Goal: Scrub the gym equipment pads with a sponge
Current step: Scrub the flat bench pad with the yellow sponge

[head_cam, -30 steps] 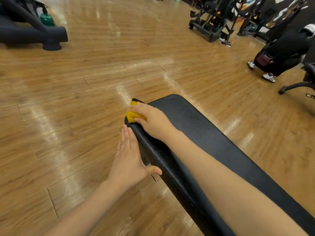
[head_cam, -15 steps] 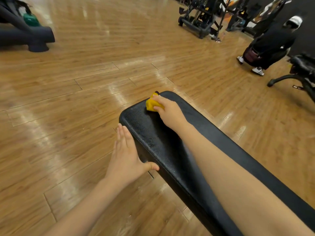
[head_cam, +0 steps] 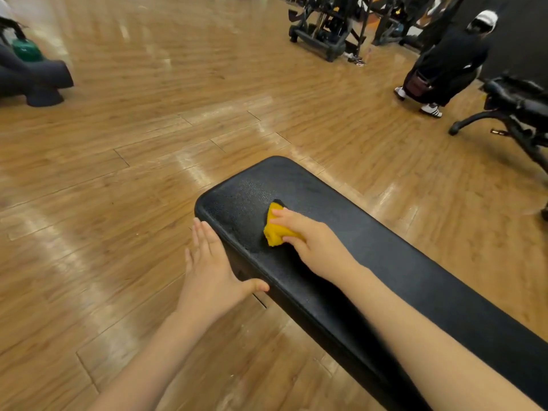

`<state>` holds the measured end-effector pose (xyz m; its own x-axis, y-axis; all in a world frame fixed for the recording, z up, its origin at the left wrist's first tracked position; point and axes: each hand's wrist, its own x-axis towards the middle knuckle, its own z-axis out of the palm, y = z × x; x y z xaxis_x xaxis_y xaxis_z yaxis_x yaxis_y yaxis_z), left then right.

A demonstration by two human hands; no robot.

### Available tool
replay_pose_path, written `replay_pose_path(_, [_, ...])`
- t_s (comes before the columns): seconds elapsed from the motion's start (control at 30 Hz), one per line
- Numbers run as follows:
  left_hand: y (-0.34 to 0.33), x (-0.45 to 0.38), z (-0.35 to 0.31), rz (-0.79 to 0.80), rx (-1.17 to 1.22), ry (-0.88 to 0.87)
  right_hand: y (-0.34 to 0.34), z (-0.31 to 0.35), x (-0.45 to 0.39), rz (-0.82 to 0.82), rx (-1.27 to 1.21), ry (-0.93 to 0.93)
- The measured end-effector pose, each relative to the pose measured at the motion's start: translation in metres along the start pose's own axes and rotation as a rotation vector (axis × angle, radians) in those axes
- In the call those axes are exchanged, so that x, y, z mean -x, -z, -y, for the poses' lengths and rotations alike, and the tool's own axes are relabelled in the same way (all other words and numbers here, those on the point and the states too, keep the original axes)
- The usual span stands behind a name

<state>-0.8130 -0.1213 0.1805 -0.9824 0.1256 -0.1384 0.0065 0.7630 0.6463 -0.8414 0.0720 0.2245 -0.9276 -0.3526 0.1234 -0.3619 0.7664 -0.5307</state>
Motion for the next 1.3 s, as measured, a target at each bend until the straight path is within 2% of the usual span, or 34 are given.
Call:
replay_pose_path(0.1, [0.000,0.000,0.000,-0.022,-0.017,0.003,0.013,-0.028,-0.038,-0.070,0.062,-0.180])
replay_pose_path(0.2, [0.000,0.001,0.000,-0.022,-0.015,0.015,0.018,-0.029,-0.080,-0.140,0.092,-0.330])
replay_pose_path(0.27, [0.001,0.002,0.001,-0.031,-0.017,0.019,0.010,-0.004,-0.096,-0.103,0.080,-0.271])
replay_pose_path(0.4, [0.001,0.001,0.003,-0.031,0.036,-0.007,-0.032,0.054,-0.090,0.124,0.065,-0.002])
replay_pose_path(0.47, [0.001,0.000,0.004,-0.052,0.046,-0.008,-0.047,0.061,-0.085,0.125,0.095,0.046])
replay_pose_path(0.57, [0.001,0.002,0.003,-0.073,0.026,0.004,-0.050,0.062,-0.083,0.052,0.049,0.005])
replay_pose_path(0.83, [0.009,0.004,-0.005,-0.077,-0.047,0.077,-0.042,0.060,-0.038,0.017,0.075,-0.052])
replay_pose_path(1.07, [0.024,-0.007,-0.004,-0.054,-0.224,-0.057,-0.035,0.068,-0.029,-0.034,0.062,-0.170])
replay_pose_path(1.3, [0.036,-0.005,0.016,-0.006,-0.361,-0.177,-0.051,0.087,-0.035,-0.087,0.175,-0.190])
